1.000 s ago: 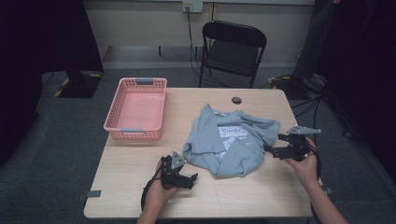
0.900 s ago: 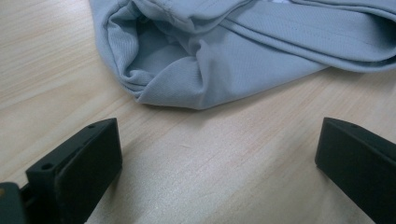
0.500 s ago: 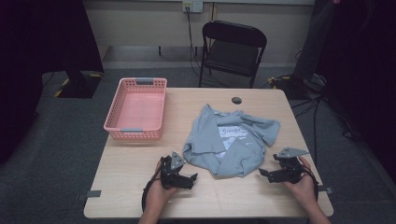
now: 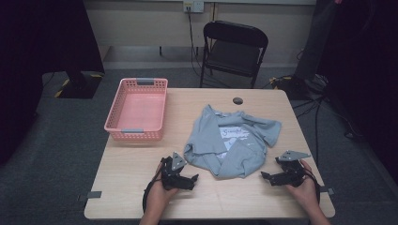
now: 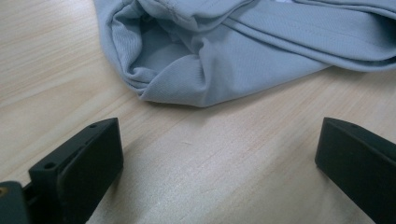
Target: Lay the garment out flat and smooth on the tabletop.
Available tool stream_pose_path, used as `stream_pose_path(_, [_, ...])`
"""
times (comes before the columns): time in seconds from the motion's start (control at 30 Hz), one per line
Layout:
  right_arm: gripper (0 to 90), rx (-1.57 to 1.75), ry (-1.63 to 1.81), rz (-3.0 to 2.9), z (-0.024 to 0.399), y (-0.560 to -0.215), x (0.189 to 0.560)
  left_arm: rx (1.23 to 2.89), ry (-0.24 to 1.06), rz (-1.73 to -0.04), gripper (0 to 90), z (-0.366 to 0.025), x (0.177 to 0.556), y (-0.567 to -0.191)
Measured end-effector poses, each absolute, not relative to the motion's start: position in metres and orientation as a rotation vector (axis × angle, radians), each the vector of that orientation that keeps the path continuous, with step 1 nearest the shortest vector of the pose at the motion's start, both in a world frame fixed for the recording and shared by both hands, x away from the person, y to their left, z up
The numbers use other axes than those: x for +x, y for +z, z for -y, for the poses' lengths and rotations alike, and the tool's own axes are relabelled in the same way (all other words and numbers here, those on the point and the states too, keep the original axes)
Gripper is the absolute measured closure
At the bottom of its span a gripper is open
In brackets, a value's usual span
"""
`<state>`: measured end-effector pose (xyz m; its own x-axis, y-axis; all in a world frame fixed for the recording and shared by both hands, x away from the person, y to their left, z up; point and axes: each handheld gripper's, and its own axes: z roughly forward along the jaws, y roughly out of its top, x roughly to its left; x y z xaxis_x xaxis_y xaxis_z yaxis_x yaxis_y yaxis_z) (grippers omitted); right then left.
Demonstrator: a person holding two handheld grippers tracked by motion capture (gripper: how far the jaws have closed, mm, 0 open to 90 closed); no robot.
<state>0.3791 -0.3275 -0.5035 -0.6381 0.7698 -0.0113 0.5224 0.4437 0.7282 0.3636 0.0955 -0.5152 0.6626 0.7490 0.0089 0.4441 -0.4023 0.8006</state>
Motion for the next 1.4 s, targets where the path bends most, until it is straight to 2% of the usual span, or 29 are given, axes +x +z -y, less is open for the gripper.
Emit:
stream_pose_path(0.27, [5.4, 1.114, 1.010, -2.356, 0.328, -0.504, 0.379, 2.053, 0.482, -0.933, 0.7, -0.095, 0.361, -0.515])
stream_pose_path(0.37, [5.5, 1.114, 1.009, -2.354, 0.328, -0.504, 0.378, 2.048, 0.484, -0.939, 7.3, -0.095, 0.360, -0.513])
stream_pose_path(0.43, [5.4, 1.114, 1.009, -2.354, 0.328, -0.504, 0.378, 2.034, 0.489, -0.965, 16.8, -0.095, 0.360, -0.510])
stream_pose_path(0.47, [5.4, 1.115, 1.009, -2.353, 0.328, -0.504, 0.378, 2.015, 0.484, -0.977, 17.4, -0.095, 0.360, -0.509])
stream_pose_path(0.5, [5.4, 1.115, 1.009, -2.353, 0.328, -0.504, 0.378, 1.994, 0.463, -0.985, 15.3, -0.096, 0.360, -0.508])
stream_pose_path(0.73, [5.5, 1.121, 1.007, -2.348, 0.328, -0.504, 0.378, 1.929, 0.397, -0.987, 15.8, -0.094, 0.361, -0.493])
stream_pose_path(0.97, [5.5, 1.123, 1.007, -2.346, 0.327, -0.504, 0.377, 1.924, 0.380, -0.948, 15.8, -0.083, 0.365, -0.475])
stream_pose_path(1.4, [5.5, 1.126, 1.007, -2.345, 0.327, -0.504, 0.377, 1.911, 0.328, -0.901, 16.1, -0.028, 0.402, -0.457])
